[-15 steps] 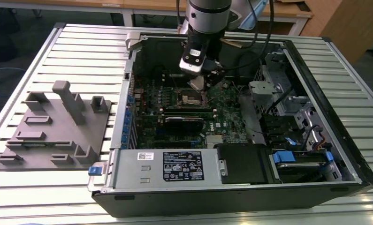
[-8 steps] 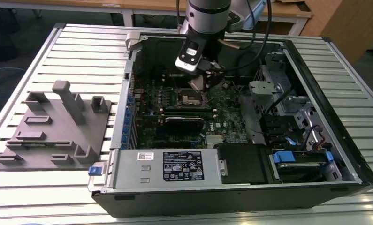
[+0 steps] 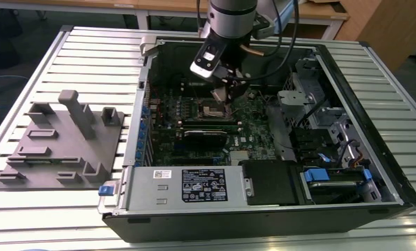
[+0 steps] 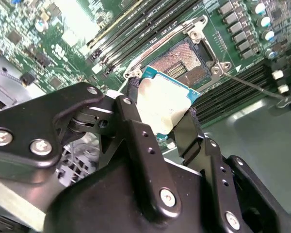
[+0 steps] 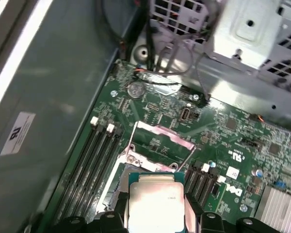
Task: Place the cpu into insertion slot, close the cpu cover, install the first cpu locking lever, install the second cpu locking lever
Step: 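Place the cpu into insertion slot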
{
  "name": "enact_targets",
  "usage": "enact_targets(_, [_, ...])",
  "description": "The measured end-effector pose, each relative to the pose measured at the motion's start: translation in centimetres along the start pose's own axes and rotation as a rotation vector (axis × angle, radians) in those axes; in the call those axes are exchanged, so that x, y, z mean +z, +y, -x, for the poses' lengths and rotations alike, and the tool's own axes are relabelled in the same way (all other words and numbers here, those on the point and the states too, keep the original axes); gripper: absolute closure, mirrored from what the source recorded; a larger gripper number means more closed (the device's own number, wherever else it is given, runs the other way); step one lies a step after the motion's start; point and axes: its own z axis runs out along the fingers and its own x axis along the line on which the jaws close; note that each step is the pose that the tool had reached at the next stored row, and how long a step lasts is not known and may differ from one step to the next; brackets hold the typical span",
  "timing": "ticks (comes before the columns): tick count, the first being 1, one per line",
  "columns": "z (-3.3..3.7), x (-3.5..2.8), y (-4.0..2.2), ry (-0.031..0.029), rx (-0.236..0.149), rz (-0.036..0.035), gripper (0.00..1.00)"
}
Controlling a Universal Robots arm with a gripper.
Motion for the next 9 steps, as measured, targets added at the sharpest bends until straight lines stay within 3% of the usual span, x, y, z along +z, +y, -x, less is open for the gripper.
enact_targets(3, [0.00, 0.01, 0.00, -0.0020, 0.024, 0.0005, 0.46])
enact_targets(9, [0.00, 0.01, 0.00, -0.0021, 0.025, 0.0005, 0.46])
